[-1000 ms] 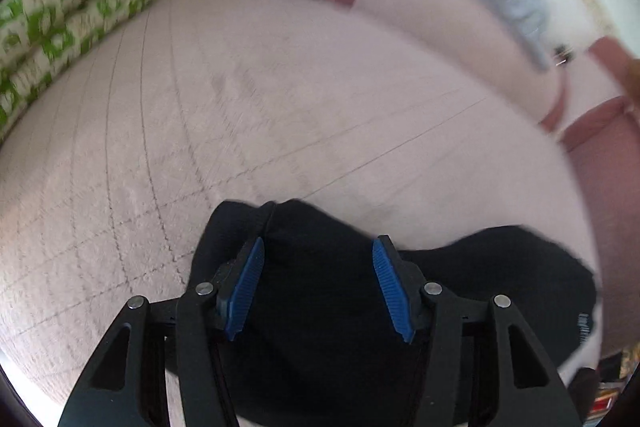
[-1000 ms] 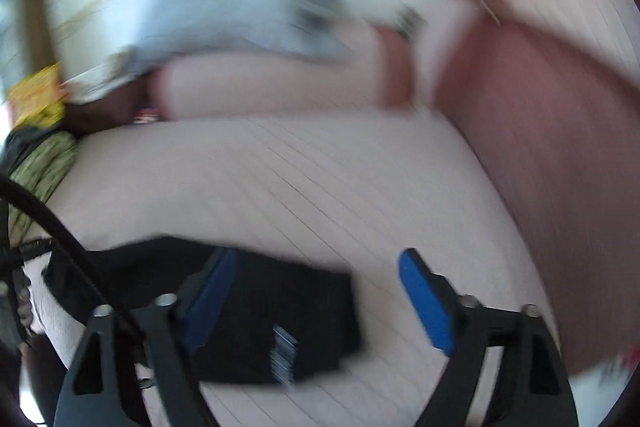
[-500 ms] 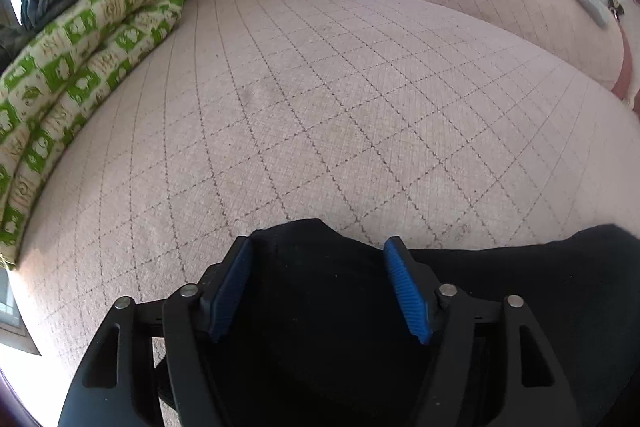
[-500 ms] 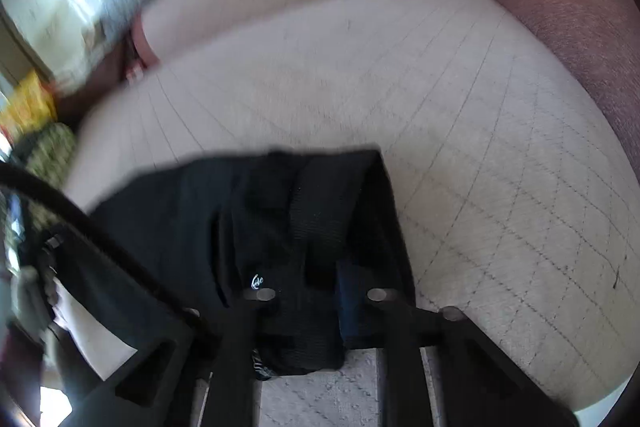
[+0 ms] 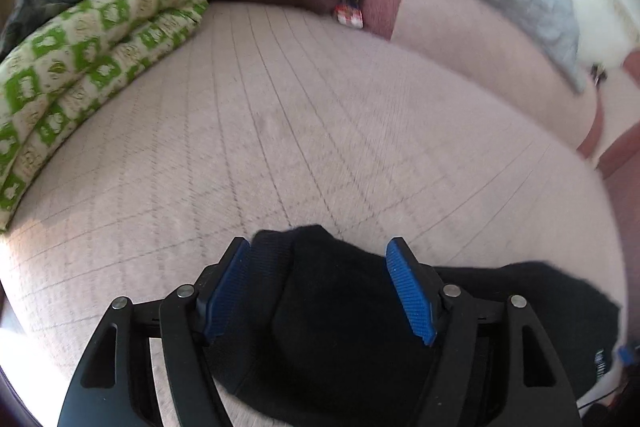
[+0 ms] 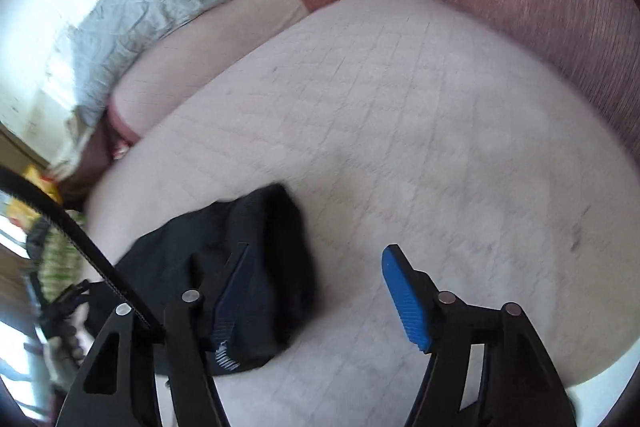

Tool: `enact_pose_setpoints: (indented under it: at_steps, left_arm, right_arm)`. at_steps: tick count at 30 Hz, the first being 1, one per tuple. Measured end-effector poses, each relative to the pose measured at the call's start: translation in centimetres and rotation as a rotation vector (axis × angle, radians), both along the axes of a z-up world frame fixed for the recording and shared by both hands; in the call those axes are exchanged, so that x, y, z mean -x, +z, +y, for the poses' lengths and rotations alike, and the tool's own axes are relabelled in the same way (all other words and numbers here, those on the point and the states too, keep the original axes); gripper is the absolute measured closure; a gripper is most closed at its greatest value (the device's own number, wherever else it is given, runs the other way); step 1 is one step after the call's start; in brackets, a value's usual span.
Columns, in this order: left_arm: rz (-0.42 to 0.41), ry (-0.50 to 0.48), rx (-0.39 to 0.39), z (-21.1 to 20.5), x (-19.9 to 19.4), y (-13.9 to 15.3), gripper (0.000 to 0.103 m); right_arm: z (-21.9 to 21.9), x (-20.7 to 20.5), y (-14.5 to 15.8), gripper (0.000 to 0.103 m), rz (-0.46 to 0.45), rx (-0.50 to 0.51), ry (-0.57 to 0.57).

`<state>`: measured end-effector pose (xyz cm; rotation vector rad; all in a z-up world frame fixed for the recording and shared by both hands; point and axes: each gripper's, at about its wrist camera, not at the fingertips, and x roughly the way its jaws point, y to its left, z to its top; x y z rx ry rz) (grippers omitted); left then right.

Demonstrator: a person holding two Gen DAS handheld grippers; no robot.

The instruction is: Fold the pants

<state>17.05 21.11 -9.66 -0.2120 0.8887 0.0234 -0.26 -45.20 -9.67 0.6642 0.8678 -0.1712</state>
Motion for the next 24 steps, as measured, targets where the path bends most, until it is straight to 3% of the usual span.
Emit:
enact_pose_setpoints:
  at_steps: [5,7,8,9,13,18,19,21,23,24]
  left_arm:
    - [-0.056,0.038,0.054,1.8,3.6,2.6,0.033]
    - [-0.056,0.054,0.045,2.5,4.6,2.9,0.033]
    - [-0.052,0.063,0.042,2.7,5.0,2.9,0.033]
    - [-0.043,0.071,0.042,2.9,5.3,2.8,0.033]
    - [-0.012,0.102,0.057,3.1,6.4,1.7,0.033]
    - [0.008,0.105,0.101,2.7,7.4,0.6,0.033]
    - [0.012,0.104,0.106,2.5,7.5,0.4,0.033]
    - [0.021,0.103,0.126,2.5,7.6,-0.2,0.033]
    - [0.033,0.097,0.175,2.4,7.4,-0.9,0.033]
    - [0.041,0.089,0.200,2.3,7.3,-1.3,0.033]
  right_arm:
    - [3.0,-2.8,-3.1,0.031,0.086,0.008,0.052]
    - [4.5,-3.3,-2.7,0.074,0.077,0.043,0.089]
    - [4.6,-3.5,-2.3,0.084,0.065,0.003,0.091]
    - [4.6,-3.4,-1.7,0.086,0.054,0.007,0.080]
    - [3.1,-2.5,-0.4,0.088,0.024,-0.007,0.050]
    - [0.6,-0.8,0.8,0.088,0.059,0.068,-0.045]
    - [0.3,-0.4,0.7,0.086,0.072,0.091,-0.064]
    - [0.1,-0.3,1.0,0.066,0.135,0.198,-0.091]
    - [0.4,0.8,3.0,0.066,0.135,0.310,-0.134]
    - [0.4,1.6,3.9,0.060,0.119,0.332,-0.147]
